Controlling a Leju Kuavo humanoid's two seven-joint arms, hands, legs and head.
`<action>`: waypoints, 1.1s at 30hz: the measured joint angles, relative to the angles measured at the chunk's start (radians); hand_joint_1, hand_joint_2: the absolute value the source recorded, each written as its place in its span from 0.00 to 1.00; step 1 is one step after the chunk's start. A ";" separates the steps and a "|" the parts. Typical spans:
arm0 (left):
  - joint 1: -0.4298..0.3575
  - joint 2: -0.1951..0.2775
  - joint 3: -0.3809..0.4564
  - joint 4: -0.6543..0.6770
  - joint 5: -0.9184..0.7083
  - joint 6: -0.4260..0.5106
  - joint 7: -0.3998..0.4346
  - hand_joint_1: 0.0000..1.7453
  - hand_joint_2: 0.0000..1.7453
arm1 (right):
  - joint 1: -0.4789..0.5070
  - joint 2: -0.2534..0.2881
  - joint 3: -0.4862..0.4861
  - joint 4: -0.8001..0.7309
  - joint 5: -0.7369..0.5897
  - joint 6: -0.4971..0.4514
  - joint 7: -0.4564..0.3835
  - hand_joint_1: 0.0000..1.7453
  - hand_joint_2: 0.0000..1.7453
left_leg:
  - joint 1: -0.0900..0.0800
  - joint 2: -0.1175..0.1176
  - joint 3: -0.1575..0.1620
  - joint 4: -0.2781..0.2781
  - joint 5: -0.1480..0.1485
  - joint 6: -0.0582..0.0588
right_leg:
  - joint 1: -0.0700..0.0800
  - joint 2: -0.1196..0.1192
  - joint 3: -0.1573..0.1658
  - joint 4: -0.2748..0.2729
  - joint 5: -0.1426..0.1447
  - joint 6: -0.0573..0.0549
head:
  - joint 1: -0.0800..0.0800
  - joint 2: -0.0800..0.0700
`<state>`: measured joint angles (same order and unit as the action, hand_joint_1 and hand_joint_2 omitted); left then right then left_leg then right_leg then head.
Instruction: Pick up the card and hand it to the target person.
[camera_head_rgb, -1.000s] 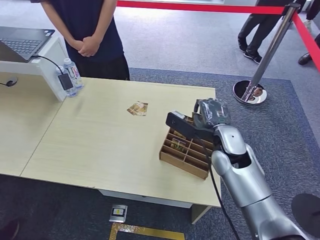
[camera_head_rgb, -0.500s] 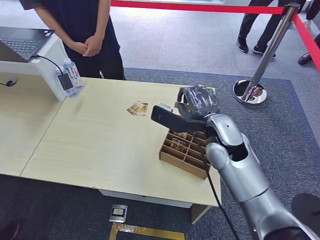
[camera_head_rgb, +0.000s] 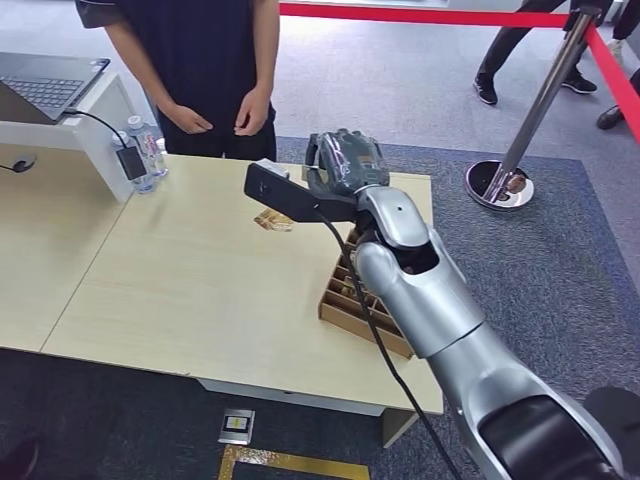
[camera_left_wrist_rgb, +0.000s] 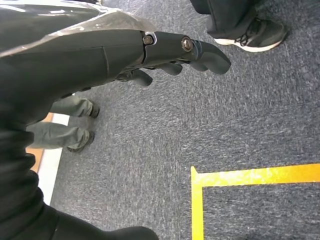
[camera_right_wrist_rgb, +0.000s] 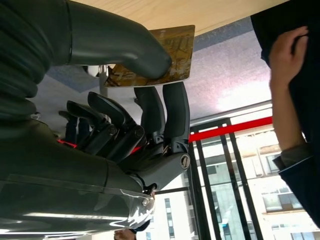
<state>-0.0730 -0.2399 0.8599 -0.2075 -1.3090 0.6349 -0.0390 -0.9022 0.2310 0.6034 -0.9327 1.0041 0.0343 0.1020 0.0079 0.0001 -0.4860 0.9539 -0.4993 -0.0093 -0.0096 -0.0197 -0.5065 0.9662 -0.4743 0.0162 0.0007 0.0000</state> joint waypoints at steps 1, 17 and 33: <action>0.000 0.000 -0.001 0.000 -0.003 -0.001 0.000 0.00 1.00 | -0.010 0.010 0.000 0.026 0.004 -0.010 0.003 1.00 1.00 | 0.000 0.000 0.000 0.000 0.000 0.000 | 0.000 0.000 0.000 0.000 0.000 0.000 | 0.000 0.000; 0.000 0.001 -0.005 0.000 -0.003 -0.005 0.009 0.00 1.00 | -0.095 0.101 0.000 0.286 0.025 -0.055 0.004 1.00 1.00 | 0.000 0.000 0.000 0.000 0.000 0.000 | 0.000 0.000 -0.001 0.000 0.000 0.000 | 0.000 0.000; 0.000 0.001 -0.005 0.000 -0.002 -0.005 0.001 0.00 1.00 | -0.111 0.123 0.004 0.361 0.022 -0.056 -0.005 0.00 1.00 | 0.000 0.000 0.000 0.000 0.000 0.000 | 0.000 0.000 -0.001 0.000 0.000 0.000 | 0.000 0.000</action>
